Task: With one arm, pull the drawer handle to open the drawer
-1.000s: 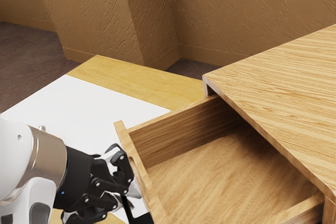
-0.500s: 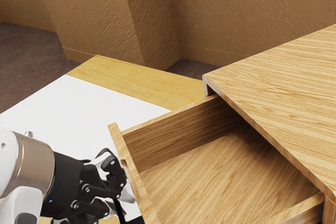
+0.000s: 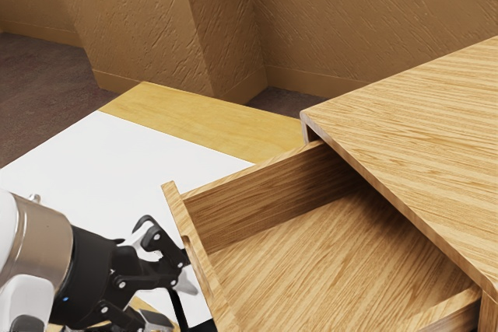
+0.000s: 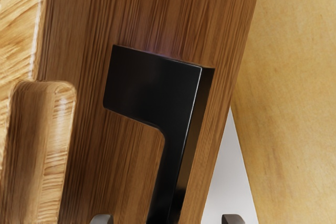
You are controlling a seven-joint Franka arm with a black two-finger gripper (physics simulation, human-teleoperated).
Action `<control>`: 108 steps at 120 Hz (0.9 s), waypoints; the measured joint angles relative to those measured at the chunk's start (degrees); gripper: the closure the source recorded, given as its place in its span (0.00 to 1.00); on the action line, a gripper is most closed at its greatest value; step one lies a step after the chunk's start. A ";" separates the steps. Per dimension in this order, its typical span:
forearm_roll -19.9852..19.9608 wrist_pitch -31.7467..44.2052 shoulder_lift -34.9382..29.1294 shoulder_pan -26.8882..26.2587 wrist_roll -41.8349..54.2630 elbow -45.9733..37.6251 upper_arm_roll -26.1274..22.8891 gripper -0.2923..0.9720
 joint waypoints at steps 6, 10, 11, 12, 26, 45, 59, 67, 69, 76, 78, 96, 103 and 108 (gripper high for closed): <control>0.05 -0.56 -0.01 0.00 -0.08 1.19 0.26 0.59; 0.08 -1.05 -0.02 0.00 -0.13 2.30 0.84 0.59; 0.09 -1.20 0.00 0.00 -0.15 2.62 1.00 0.59; 0.10 -1.35 0.01 0.00 -0.16 2.97 1.15 0.59; 0.85 -5.03 3.80 1.10 -0.97 14.71 2.03 0.56; 13.20 -19.42 36.19 0.23 -12.17 51.66 9.06 0.39; 20.20 -29.26 43.81 -0.77 -25.69 60.28 13.09 0.32; 21.80 -32.47 44.46 -0.85 -32.60 61.14 13.41 0.30; 22.11 -33.15 44.49 -0.89 -34.25 61.22 13.40 0.29; 23.03 -35.58 44.58 -0.92 -39.68 61.39 13.51 0.27; 23.25 -36.06 44.83 -0.95 -41.13 61.39 13.66 0.27; 24.34 -38.41 47.10 -0.84 -52.55 61.36 15.18 0.25; 24.29 -38.88 48.58 -0.72 -56.30 61.42 16.09 0.24; 24.06 -38.99 50.05 -0.59 -58.77 61.47 16.96 0.24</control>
